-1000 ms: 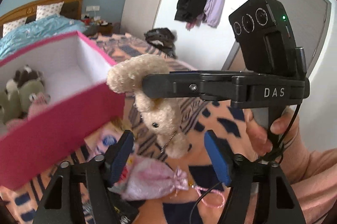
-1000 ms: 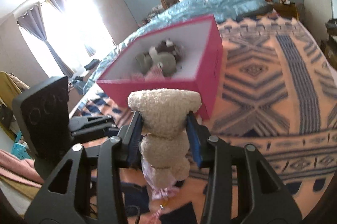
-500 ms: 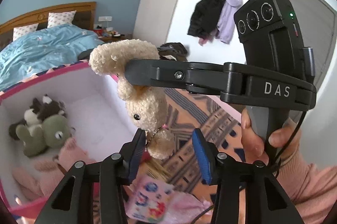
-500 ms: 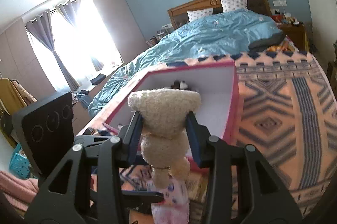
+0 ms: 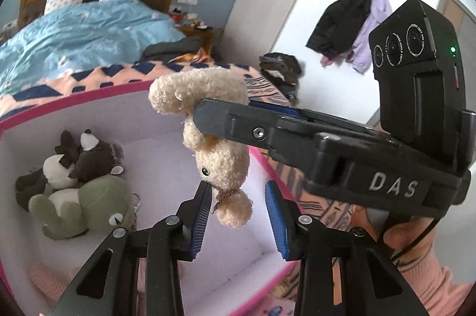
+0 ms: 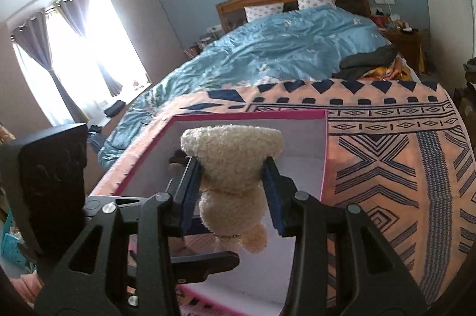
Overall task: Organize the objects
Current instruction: 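Lower the teddy bear into the pink box and open the left gripper, then grasp the pink satin drawstring pouch beside the box with the right gripper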
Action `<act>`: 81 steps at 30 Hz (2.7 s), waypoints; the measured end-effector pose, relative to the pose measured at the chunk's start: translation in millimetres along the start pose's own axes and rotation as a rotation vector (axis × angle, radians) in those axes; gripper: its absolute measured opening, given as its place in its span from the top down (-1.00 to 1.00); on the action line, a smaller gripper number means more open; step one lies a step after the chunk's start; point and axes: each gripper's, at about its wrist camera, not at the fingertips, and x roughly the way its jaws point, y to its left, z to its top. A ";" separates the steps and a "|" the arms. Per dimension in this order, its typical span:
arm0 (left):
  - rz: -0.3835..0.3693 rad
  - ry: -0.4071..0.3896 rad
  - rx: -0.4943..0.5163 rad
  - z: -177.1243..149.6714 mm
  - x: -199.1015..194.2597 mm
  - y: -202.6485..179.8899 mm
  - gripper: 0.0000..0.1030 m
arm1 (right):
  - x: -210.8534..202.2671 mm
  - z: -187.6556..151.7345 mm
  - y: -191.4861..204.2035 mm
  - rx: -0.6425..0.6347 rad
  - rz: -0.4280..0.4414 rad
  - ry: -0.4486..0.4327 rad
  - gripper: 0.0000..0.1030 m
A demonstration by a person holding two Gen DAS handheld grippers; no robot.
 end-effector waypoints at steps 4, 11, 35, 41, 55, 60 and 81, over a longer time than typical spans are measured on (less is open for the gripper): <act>0.022 0.035 -0.044 6.8 19.1 13.3 0.30 | 26.5 5.8 -10.3 0.010 -0.050 0.052 0.15; 0.062 0.090 -0.104 9.8 34.8 25.3 0.31 | 62.1 16.6 -25.1 0.041 -0.161 0.123 0.09; 0.115 -0.150 0.053 -40.3 -59.7 -8.9 -0.21 | -46.4 -18.6 5.6 -0.036 0.048 -0.017 -0.12; 0.083 -0.210 0.111 -74.5 -93.4 -33.4 -0.31 | -80.5 -55.1 19.9 -0.084 0.114 -0.024 -0.19; 0.042 -0.059 0.126 -144.5 -59.1 -50.1 -0.32 | -69.4 -181.4 5.8 -0.059 0.060 0.271 -0.19; 0.032 -0.022 0.126 -154.2 -50.3 -54.7 -0.32 | -52.1 -202.3 10.1 -0.094 0.035 0.339 -0.19; -0.044 0.026 0.169 -171.6 -43.6 -83.0 -0.32 | -94.5 -210.0 6.2 -0.080 -0.024 0.245 0.68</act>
